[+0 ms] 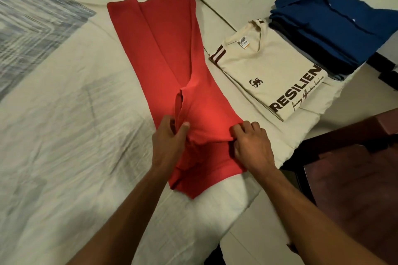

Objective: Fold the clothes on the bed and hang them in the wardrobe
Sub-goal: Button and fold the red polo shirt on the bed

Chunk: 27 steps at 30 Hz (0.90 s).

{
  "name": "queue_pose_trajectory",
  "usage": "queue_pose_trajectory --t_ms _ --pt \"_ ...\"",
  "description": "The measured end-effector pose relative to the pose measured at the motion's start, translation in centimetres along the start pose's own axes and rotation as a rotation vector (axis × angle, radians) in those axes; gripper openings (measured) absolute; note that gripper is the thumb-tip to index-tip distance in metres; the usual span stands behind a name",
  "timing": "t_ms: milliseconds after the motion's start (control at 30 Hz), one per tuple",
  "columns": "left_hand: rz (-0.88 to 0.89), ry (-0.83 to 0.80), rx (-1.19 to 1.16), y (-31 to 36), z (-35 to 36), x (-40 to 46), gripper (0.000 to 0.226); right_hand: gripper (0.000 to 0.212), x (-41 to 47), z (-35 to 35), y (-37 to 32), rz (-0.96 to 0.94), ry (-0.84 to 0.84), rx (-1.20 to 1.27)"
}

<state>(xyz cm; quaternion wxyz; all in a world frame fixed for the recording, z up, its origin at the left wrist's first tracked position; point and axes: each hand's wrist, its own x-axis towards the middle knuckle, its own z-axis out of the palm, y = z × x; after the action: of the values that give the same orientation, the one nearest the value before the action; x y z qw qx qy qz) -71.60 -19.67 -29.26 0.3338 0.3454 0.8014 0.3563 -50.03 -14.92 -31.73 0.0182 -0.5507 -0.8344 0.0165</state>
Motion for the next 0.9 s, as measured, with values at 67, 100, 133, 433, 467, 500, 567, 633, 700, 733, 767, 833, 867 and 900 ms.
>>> queue_pose_trajectory --t_ms 67,100,133,433,467,500,567,633,700,733,767,833,867,900 --pt "-0.15 -0.02 -0.026 -2.9 0.0 -1.2 0.029 0.022 -0.6 0.5 0.2 -0.062 -0.04 -0.032" --pt "-0.225 -0.05 -0.023 -3.9 0.0 -1.4 0.028 0.022 -0.7 0.6 0.1 -0.081 -0.074 -0.058" --pt "-0.275 -0.088 -0.003 -4.6 0.1 -1.4 0.027 0.021 -0.7 0.8 0.0 -0.084 -0.115 -0.084" --pt "-0.258 -0.113 0.211 -2.1 -2.5 1.6 0.03 0.051 2.3 -2.2 -2.9 0.019 -0.214 0.014" --pt "-0.222 -0.091 0.205 -1.6 -2.8 2.1 0.029 0.054 3.1 -2.6 -3.3 0.05 -0.195 0.069" --pt "-0.178 -0.072 0.196 -0.9 -3.0 2.8 0.029 0.053 4.3 -2.9 -3.8 0.083 -0.174 0.125" --pt "-0.097 -0.06 0.193 0.5 -3.2 4.5 0.031 0.039 7.1 -3.0 -4.7 0.162 -0.16 0.255" --pt "-0.032 -0.062 0.205 1.7 -2.8 6.7 0.024 0.021 10.4 -2.1 -5.5 0.223 -0.149 0.363" --pt "0.033 -0.04 0.206 2.6 -1.9 9.6 0.01 0.016 14.1 -1.2 -6.3 0.253 -0.123 0.437" --pt "0.075 -0.029 0.212 3.1 -1.5 11.0 0.007 0.017 15.9 -0.9 -6.7 0.26 -0.107 0.462" --pt "0.11 -0.018 0.218 3.6 -0.9 12.9 0.006 0.017 18.0 -0.6 -7.0 0.27 -0.096 0.486" --pt "0.194 0.0 0.243 4.6 0.4 16.8 0.005 0.017 21.7 -0.1 -7.2 0.28 -0.097 0.532" --pt "0.232 0.009 0.258 4.8 0.6 17.9 0.006 0.019 22.5 -0.2 -7.6 0.28 -0.091 0.558" --pt "0.256 0.036 0.266 5.8 1.7 20.9 0.007 0.022 25.3 0.2 -7.3 0.278 -0.091 0.572"
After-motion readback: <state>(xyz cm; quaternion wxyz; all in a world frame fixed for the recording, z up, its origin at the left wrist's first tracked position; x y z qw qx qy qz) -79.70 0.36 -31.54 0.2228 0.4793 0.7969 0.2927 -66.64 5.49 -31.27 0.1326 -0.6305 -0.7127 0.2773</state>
